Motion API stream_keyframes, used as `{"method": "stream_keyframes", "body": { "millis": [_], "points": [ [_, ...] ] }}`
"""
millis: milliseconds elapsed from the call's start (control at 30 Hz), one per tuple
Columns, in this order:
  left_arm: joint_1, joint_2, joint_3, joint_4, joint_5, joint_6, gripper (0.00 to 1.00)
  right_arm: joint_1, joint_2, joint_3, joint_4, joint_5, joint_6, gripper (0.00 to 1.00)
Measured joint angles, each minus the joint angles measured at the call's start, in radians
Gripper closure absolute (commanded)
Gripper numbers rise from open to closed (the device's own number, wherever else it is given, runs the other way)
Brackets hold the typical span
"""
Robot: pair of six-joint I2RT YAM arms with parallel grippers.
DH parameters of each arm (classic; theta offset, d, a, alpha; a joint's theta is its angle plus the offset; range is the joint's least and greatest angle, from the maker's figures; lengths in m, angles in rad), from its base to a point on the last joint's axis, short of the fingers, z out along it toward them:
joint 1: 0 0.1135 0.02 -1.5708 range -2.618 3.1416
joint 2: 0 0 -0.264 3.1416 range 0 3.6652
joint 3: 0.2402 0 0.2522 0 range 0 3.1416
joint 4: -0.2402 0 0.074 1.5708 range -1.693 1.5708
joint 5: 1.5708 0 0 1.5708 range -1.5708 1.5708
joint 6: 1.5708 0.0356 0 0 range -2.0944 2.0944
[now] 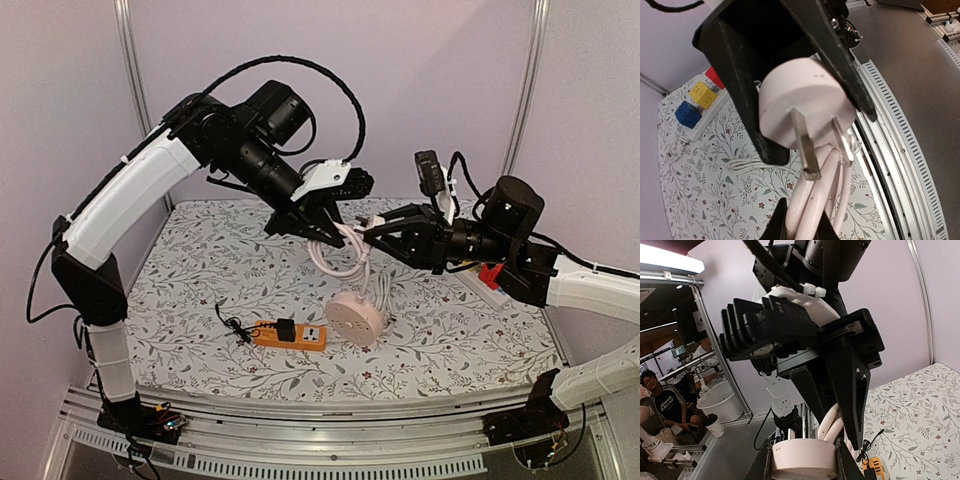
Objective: Insert the plug
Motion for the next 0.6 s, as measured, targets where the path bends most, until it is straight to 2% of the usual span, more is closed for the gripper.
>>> {"method": "stream_keyframes", "body": {
  "millis": [67, 100, 133, 167, 200, 233, 400, 533, 600],
  "points": [
    [0.000, 0.000, 0.000, -0.002, 0.000, -0.001, 1.00, 0.000, -0.002, 0.000, -0.002, 0.002, 0.001, 0.99],
    [0.000, 0.000, 0.000, -0.002, 0.000, -0.002, 0.96, 0.000, -0.003, 0.000, -0.002, 0.002, 0.002, 1.00],
    [0.000, 0.000, 0.000, -0.002, 0.000, -0.003, 0.69, 0.000, -0.004, 0.000, -0.002, 0.005, 0.002, 1.00],
    [0.000, 0.000, 0.000, -0.002, 0.000, -0.005, 0.27, 0.000, -0.005, -0.002, -0.002, 0.006, 0.001, 1.00],
    [0.000, 0.000, -0.001, 0.000, -0.002, -0.008, 0.04, 0.000, -0.009, -0.004, -0.003, 0.012, 0.001, 1.00],
    [0.000, 0.000, -0.003, 0.002, -0.004, -0.019, 0.01, 0.000, -0.015, -0.005, -0.006, 0.024, 0.000, 1.00],
    [0.010, -0.020, -0.092, 0.033, -0.087, -0.063, 0.01, -0.016, -0.074, -0.007, -0.130, 0.119, -0.002, 1.00],
    [0.066, -0.079, -0.253, 0.057, -0.124, -0.073, 0.01, -0.047, -0.172, 0.039, -0.385, 0.253, -0.032, 1.00],
    [0.143, -0.139, -0.390, 0.080, -0.138, -0.070, 0.04, -0.055, -0.229, 0.097, -0.546, 0.355, -0.067, 1.00]
  ]
}}
